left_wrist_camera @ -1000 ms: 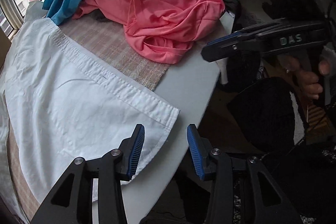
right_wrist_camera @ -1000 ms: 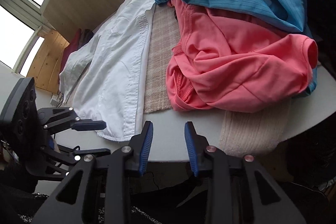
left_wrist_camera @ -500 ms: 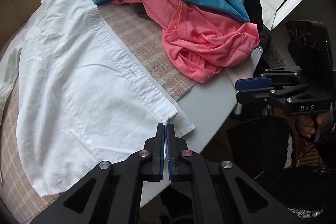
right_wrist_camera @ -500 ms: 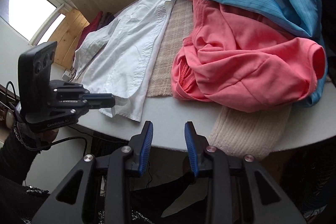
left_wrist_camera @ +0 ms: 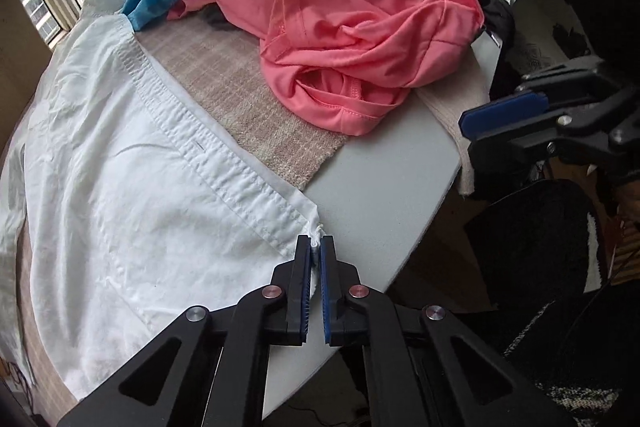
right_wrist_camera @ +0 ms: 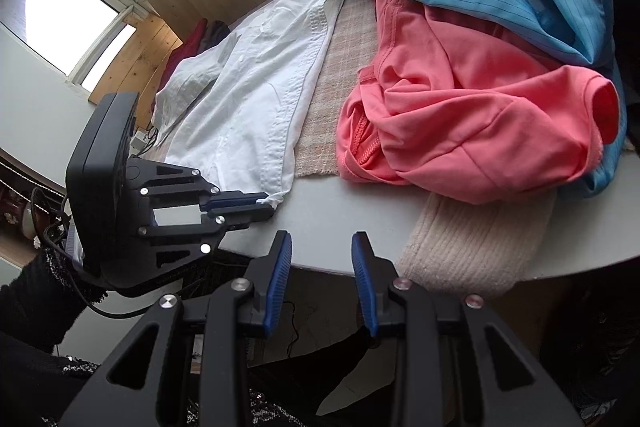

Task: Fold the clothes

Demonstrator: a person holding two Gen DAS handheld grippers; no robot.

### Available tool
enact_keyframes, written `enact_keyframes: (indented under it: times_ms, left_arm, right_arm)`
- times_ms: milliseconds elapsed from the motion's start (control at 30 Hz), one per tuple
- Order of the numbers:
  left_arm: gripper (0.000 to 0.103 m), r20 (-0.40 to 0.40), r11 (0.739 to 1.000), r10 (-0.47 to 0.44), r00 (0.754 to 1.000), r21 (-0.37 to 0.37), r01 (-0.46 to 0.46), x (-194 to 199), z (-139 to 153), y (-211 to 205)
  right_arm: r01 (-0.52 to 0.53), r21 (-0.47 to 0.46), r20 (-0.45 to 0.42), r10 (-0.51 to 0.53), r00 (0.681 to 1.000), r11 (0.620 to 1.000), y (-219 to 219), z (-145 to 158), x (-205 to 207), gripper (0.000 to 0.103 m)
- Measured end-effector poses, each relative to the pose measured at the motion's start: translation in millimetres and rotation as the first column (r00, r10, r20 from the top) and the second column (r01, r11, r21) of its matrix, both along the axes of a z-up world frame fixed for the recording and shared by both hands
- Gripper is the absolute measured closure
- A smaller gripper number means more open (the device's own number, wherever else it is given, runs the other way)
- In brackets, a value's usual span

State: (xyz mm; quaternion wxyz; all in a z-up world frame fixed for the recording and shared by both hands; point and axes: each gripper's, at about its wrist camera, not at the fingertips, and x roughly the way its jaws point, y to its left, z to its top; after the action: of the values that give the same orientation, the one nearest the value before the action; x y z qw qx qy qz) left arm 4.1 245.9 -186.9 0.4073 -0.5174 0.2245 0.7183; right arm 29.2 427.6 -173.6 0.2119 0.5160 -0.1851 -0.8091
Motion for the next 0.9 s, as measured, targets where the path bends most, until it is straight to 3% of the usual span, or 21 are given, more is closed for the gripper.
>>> enact_keyframes:
  times_ms: [200,333,467,633,767,867,900]
  left_arm:
    - [0.099,0.03,0.977,0.135,0.99,0.161,-0.138,-24.4,62.3,-46.8]
    - [0.099,-0.012,0.968,0.191,0.981,0.168,-0.186,-37.1,83.0,-68.8]
    - [0.099,-0.026,0.963,0.211,0.977,0.175,-0.203,-43.2,90.8,-80.5]
    - [0.099,-0.023,0.961,0.207,0.978,0.192,-0.199,-46.4,95.4,-89.5]
    - [0.099,-0.021,0.961,0.201,0.979,0.196,-0.193,-48.4,94.9,-95.1]
    - [0.099,-0.02,0.962,0.196,0.98,0.199,-0.188,-49.9,94.5,-99.3]
    - [0.099,-0.02,0.962,0.195,0.981,0.2,-0.187,-50.3,94.3,-100.7]
  right_arm:
    - [-0.037,-0.005,-0.017,0.037,0.999,0.999,-17.3,-2.5,-8.8,0.072]
    - [-0.081,-0.044,-0.014,0.08,0.997,0.996,-40.7,-8.9,-26.0,0.072]
    - [-0.124,-0.018,0.006,0.124,0.992,0.992,-70.9,-18.4,-44.4,0.072]
    - [-0.169,0.08,-0.018,0.171,0.985,0.982,-106.3,-20.2,-51.8,0.072]
    - [-0.204,0.215,-0.055,0.22,0.974,0.955,-130.5,-18.8,-47.5,0.073]
    - [-0.217,0.342,-0.086,0.261,0.962,0.914,-146.8,-17.5,-41.6,0.1]
    - [-0.222,0.336,-0.084,0.264,0.961,0.916,-146.8,-16.6,-41.6,0.101]
